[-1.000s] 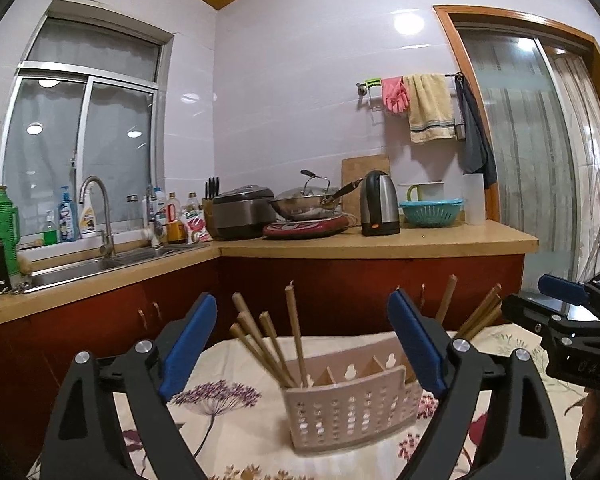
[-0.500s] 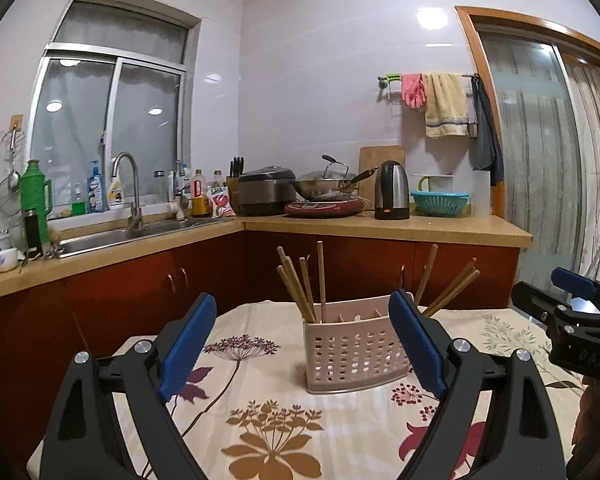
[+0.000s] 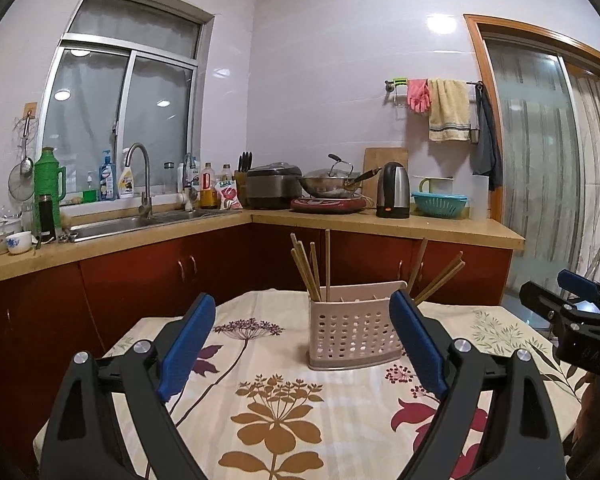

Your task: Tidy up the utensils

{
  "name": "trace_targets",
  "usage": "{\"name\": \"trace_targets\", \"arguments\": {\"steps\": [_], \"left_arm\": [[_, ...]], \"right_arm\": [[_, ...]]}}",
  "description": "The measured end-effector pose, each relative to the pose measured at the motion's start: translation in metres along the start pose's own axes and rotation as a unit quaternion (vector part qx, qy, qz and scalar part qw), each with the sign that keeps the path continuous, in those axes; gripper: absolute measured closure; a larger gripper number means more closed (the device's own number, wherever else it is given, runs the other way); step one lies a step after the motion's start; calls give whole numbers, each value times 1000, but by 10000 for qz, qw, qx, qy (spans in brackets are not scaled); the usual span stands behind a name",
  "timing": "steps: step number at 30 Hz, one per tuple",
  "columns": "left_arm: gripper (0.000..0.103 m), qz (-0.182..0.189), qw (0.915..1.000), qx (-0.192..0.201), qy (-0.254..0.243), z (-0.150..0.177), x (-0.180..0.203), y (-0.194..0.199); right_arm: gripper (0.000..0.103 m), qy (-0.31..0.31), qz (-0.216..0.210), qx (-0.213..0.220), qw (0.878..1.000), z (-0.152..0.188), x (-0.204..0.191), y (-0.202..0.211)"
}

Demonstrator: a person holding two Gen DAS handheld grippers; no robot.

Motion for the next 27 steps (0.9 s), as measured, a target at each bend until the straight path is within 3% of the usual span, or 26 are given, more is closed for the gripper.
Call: {"name": "trace_targets", "arguments": {"steps": [27], "left_arm": [[14, 60, 10000, -39, 6, 0, 3, 7]], "right_arm": [[12, 29, -3, 25, 10000, 1, -5, 6]]}}
Point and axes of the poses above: each gripper's, at about its wrist camera, not at the fingertips, and y roughly against the way its jaws point, x to its right, z to its underside, the point moved 5 cm from there along -y, roughly the way its jaws point, and after that the axes turned 2 degrees about -z, right-handed, at the moved point
